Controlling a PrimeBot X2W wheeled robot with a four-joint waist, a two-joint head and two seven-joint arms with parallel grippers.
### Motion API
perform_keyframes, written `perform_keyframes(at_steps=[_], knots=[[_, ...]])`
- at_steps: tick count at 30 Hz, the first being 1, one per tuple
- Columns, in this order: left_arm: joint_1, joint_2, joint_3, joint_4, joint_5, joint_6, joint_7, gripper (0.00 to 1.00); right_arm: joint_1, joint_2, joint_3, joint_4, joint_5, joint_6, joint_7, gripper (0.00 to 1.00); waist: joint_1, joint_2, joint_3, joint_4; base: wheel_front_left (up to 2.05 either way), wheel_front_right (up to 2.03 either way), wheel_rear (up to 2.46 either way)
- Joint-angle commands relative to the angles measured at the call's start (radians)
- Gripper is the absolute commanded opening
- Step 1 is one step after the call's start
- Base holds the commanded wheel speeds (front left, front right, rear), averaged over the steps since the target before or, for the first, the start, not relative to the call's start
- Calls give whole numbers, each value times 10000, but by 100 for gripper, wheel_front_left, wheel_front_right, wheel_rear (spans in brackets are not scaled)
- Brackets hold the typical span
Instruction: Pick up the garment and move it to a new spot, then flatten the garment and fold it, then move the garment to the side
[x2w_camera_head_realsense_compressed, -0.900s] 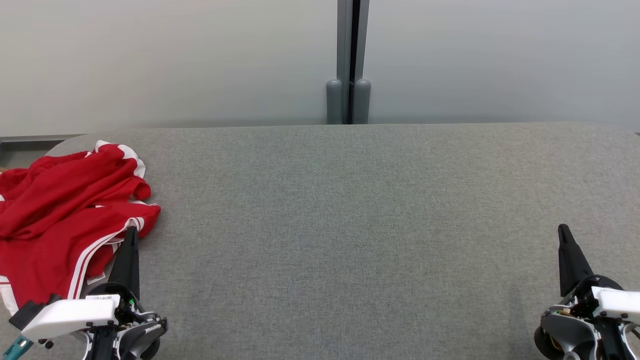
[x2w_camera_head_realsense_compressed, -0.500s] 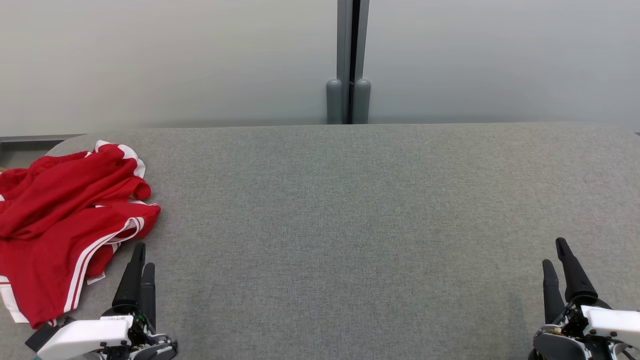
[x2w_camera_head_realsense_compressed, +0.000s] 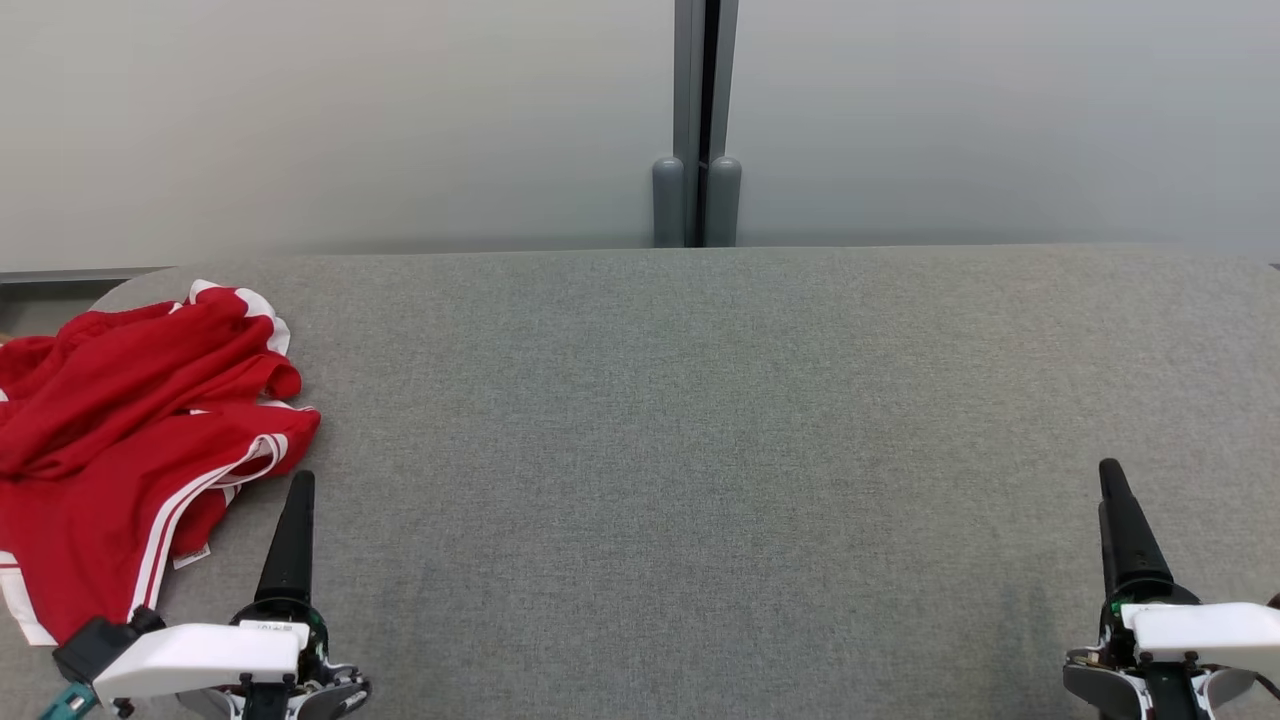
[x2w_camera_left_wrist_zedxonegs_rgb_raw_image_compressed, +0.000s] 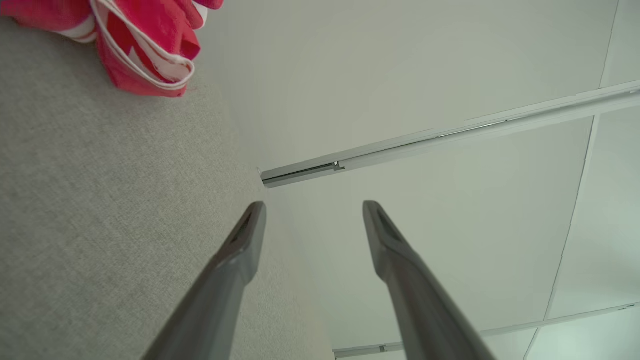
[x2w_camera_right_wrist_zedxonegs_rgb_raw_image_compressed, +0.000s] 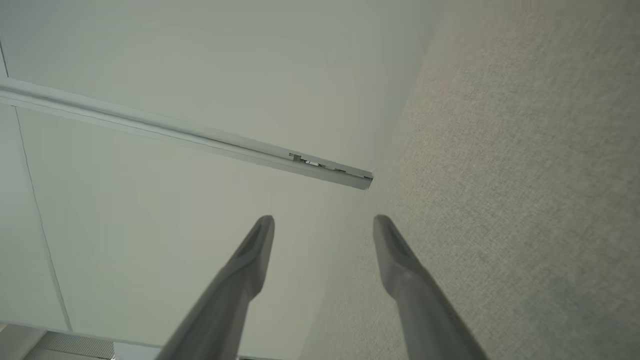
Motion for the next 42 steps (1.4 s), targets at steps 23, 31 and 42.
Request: perform_keyframes(at_steps=[23,31,42], knots=[[43,128,-1295,-1493,5232,1145,-967,100,135,-47,1123,-1151,-5256,3,-1001,100,0,0,76,-11,0,0,0],[69,136,-1560,-1607,6551,1388,-1231,100,90,-160,1533,-1442,-6649,2,-1270,100,0,0,121,-27,0,0,0],[143,169,-1924,-1908,8029,1756,-1566,100,218,-130,1606,-1486,-8017,2,-1603,100,0,0,152,-35,0,0,0]])
